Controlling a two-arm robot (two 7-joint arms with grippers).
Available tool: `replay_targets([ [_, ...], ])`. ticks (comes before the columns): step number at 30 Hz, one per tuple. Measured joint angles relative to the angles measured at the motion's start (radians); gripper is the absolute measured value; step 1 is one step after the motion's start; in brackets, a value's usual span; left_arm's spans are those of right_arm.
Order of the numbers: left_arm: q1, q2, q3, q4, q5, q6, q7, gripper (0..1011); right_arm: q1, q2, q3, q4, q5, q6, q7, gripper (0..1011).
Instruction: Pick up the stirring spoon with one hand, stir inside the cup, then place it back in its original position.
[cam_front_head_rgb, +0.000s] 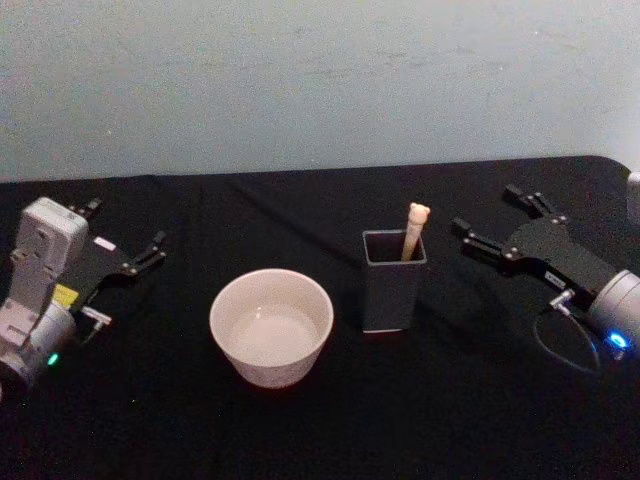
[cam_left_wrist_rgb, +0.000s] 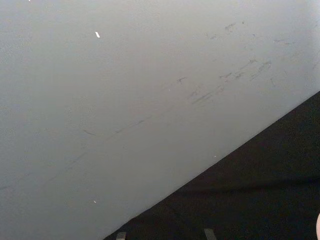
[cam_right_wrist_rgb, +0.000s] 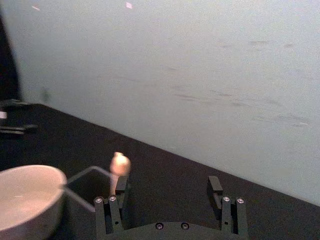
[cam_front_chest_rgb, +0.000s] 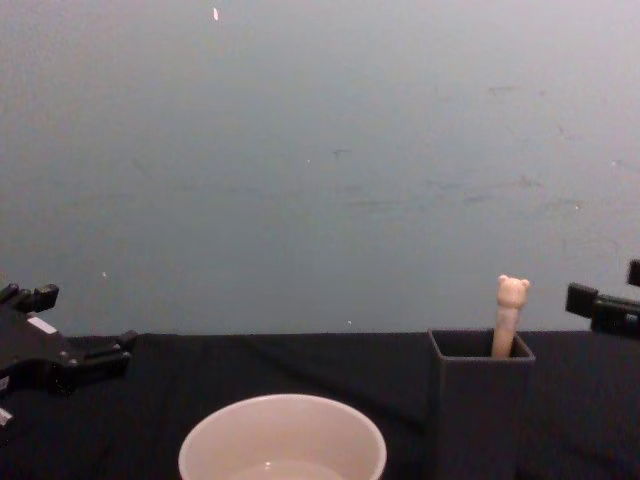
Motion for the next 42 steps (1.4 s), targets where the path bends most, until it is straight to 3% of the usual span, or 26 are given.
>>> replay_targets([
  [5, 0.0, 0.0, 0.0, 0.0, 0.0, 0.0, 0.0, 1001, 0.029, 0.0, -0.014, 0.03, 0.049, 0.013, 0.145, 1000],
  [14, 0.0, 0.0, 0.0, 0.0, 0.0, 0.0, 0.0, 1001, 0.118, -0.046, -0.052, 0.134, 0.048, 0.024, 0.275, 1000],
  [28, 0.0, 0.0, 0.0, 0.0, 0.0, 0.0, 0.0, 1001, 0.224, -0.116, -0.095, 0.266, 0.02, 0.015, 0.343, 1000],
  [42, 0.0, 0.0, 0.0, 0.0, 0.0, 0.0, 0.0, 1001, 0.235, -0.123, -0.103, 0.278, 0.009, 0.013, 0.347, 1000],
])
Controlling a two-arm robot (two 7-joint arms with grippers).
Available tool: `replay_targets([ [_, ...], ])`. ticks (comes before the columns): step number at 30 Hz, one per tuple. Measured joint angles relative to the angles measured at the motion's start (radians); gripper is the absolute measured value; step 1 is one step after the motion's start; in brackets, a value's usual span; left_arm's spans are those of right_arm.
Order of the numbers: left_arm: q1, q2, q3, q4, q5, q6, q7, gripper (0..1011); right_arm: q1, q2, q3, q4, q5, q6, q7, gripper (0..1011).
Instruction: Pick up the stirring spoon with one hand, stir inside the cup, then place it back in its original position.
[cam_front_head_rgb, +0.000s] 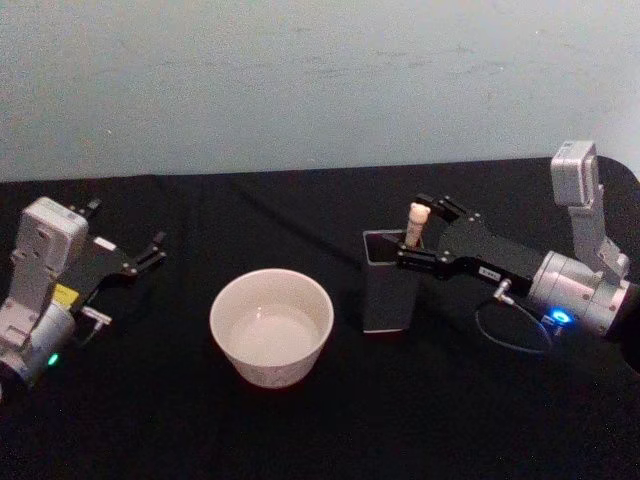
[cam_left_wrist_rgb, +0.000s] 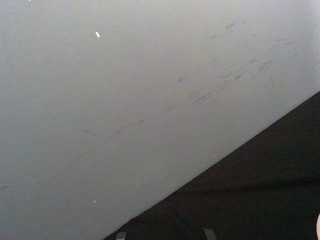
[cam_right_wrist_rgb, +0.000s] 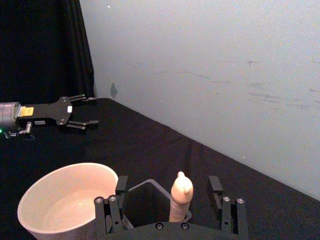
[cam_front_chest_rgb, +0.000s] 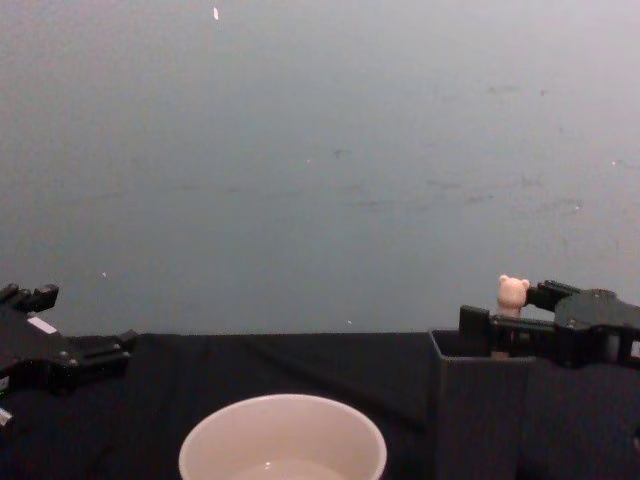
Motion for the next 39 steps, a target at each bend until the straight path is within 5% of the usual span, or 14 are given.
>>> replay_targets([
  [10, 0.0, 0.0, 0.0, 0.0, 0.0, 0.0, 0.0, 1001, -0.001, 0.0, 0.001, 0.0, 0.002, 0.0, 0.001, 887],
  [30, 0.0, 0.0, 0.0, 0.0, 0.0, 0.0, 0.0, 1001, -0.001, 0.0, 0.002, -0.001, 0.003, 0.0, 0.001, 243],
  [39, 0.0, 0.0, 0.0, 0.0, 0.0, 0.0, 0.0, 1001, -0.001, 0.0, 0.002, -0.001, 0.003, 0.0, 0.001, 212],
])
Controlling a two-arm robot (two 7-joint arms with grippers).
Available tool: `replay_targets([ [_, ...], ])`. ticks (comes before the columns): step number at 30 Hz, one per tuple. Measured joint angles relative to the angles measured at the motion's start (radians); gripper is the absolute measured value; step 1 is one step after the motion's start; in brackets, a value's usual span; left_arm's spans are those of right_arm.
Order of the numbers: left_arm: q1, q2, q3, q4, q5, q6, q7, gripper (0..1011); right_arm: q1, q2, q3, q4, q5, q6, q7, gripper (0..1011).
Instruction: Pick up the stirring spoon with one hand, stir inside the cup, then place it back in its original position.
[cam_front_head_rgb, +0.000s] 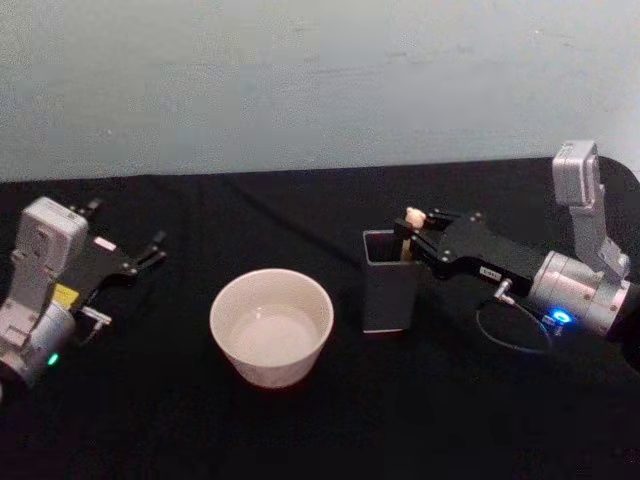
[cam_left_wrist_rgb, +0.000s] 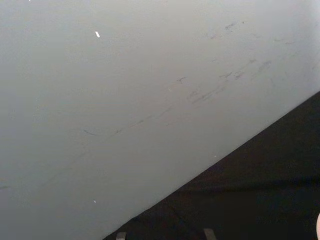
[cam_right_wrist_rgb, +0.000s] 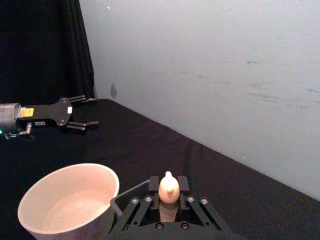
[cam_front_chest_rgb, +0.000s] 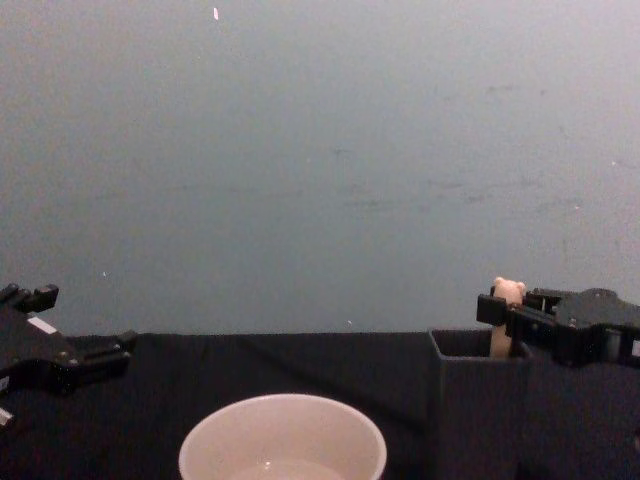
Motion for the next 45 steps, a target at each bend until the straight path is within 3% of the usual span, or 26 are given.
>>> replay_targets([
  [7, 0.0, 0.0, 0.0, 0.0, 0.0, 0.0, 0.0, 1001, -0.009, 0.0, 0.007, -0.02, 0.008, -0.002, -0.001, 212],
  [19, 0.0, 0.0, 0.0, 0.0, 0.0, 0.0, 0.0, 1001, -0.038, 0.023, 0.051, -0.145, 0.057, -0.015, -0.013, 212],
  [24, 0.0, 0.0, 0.0, 0.0, 0.0, 0.0, 0.0, 1001, -0.049, 0.033, 0.077, -0.205, 0.08, -0.035, -0.021, 212],
  [31, 0.0, 0.0, 0.0, 0.0, 0.0, 0.0, 0.0, 1001, -0.042, 0.027, 0.094, -0.237, 0.1, -0.069, -0.017, 212],
  [35, 0.0, 0.0, 0.0, 0.0, 0.0, 0.0, 0.0, 1001, -0.022, 0.011, 0.083, -0.229, 0.1, -0.081, -0.008, 212],
  [45, 0.0, 0.0, 0.0, 0.0, 0.0, 0.0, 0.0, 1001, 0.04, -0.058, 0.0, -0.167, 0.054, -0.096, 0.014, 211],
])
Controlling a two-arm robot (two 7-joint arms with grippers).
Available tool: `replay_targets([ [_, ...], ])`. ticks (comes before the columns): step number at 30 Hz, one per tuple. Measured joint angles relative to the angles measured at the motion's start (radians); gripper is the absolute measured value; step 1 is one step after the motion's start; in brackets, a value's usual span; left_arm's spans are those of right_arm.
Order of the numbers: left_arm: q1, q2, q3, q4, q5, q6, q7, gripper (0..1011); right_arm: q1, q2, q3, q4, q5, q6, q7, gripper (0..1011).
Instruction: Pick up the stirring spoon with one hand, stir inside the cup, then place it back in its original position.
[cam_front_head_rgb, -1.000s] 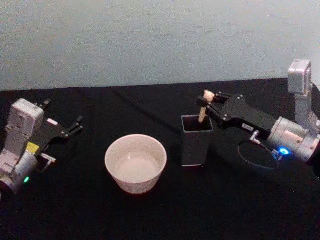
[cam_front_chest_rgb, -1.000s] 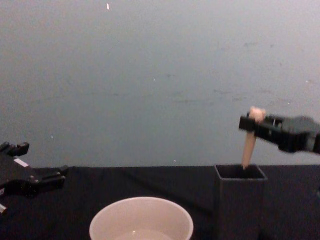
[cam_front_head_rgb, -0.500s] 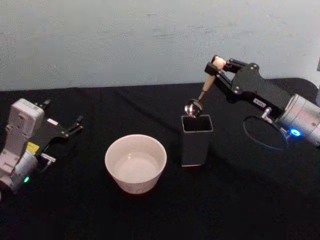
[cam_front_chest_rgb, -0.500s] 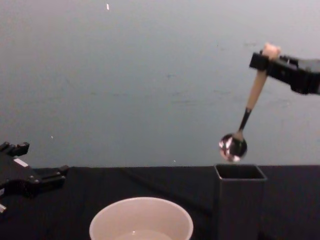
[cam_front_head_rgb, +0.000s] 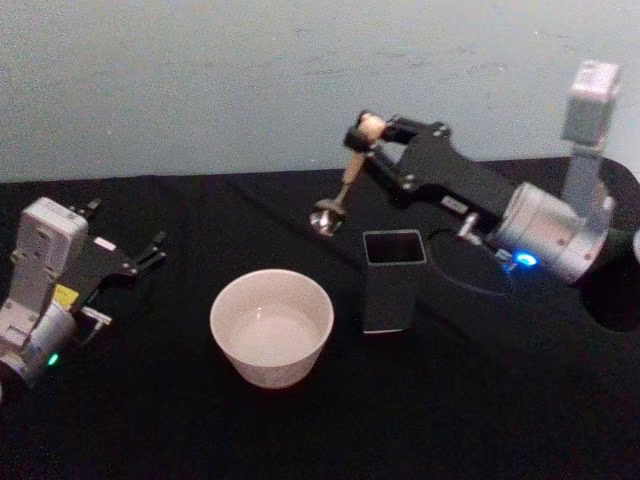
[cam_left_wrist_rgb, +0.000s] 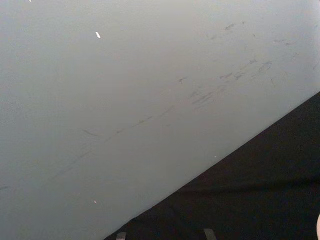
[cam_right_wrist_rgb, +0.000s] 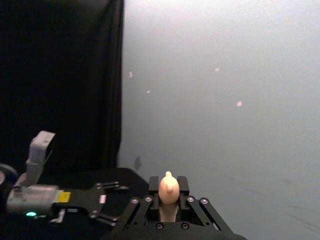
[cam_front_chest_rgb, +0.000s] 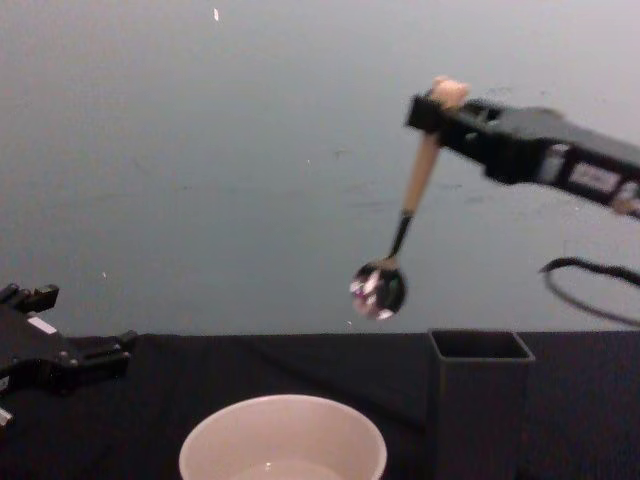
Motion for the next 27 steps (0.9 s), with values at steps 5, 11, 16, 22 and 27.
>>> replay_targets([
  [5, 0.0, 0.0, 0.0, 0.0, 0.0, 0.0, 0.0, 1001, 0.014, -0.025, -0.039, 0.026, -0.02, -0.004, 0.017, 212],
  [11, 0.0, 0.0, 0.0, 0.0, 0.0, 0.0, 0.0, 1001, 0.022, -0.042, -0.088, 0.06, -0.056, -0.021, 0.043, 212],
  [16, 0.0, 0.0, 0.0, 0.0, 0.0, 0.0, 0.0, 1001, 0.028, -0.051, -0.114, 0.093, -0.076, -0.035, 0.059, 212],
  [22, 0.0, 0.0, 0.0, 0.0, 0.0, 0.0, 0.0, 1001, 0.041, -0.07, -0.143, 0.15, -0.106, -0.069, 0.086, 212],
  [27, 0.0, 0.0, 0.0, 0.0, 0.0, 0.0, 0.0, 1001, 0.057, -0.1, -0.164, 0.214, -0.136, -0.11, 0.097, 212],
])
